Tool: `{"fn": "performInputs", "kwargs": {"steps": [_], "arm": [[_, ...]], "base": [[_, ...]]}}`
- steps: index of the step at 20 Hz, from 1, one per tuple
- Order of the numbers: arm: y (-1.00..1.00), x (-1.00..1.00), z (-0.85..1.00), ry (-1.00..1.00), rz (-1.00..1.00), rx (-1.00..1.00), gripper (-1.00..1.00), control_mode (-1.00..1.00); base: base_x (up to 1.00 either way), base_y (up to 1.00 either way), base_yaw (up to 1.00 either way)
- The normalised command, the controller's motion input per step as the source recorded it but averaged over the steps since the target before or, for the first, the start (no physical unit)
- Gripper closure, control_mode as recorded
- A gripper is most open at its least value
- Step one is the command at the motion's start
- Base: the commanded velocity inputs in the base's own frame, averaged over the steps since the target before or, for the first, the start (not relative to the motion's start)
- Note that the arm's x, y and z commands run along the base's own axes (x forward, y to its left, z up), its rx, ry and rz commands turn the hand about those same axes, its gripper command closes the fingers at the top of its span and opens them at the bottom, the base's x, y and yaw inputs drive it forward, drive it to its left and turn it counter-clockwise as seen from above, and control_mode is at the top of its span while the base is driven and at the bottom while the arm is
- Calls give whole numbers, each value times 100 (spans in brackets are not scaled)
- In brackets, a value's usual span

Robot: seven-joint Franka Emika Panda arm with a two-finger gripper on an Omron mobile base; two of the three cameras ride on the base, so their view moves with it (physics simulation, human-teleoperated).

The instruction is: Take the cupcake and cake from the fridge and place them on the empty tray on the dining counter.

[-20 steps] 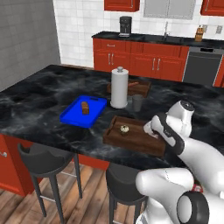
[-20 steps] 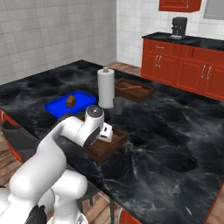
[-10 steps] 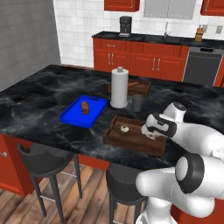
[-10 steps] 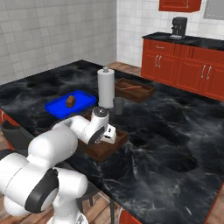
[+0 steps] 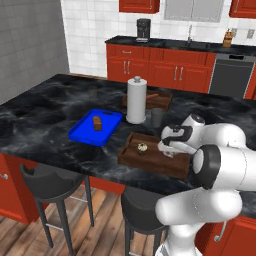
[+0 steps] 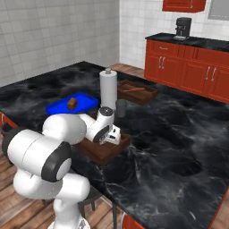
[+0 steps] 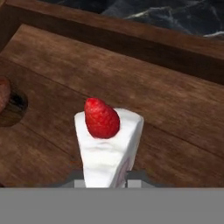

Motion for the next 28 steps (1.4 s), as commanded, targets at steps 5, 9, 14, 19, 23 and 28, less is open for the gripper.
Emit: {"fn": "performInputs", "kwargs": {"steps": [5,9,14,19,23,28], "arm": [[0,21,-29,0,0,0,100,-100],[0,0,-39,0,0,0,100,-100],[0,0,-44,0,0,0,100,-100],[0,-4,-69,0,0,0,100,-100],[6,-9,-64,2,-1,-2,-100,-100],[0,-44,-16,0,-3,0,-100,-100]], "base": [[0,0,0],[0,0,0],[0,0,0],[0,0,0],[0,0,0],[0,0,0]]}}
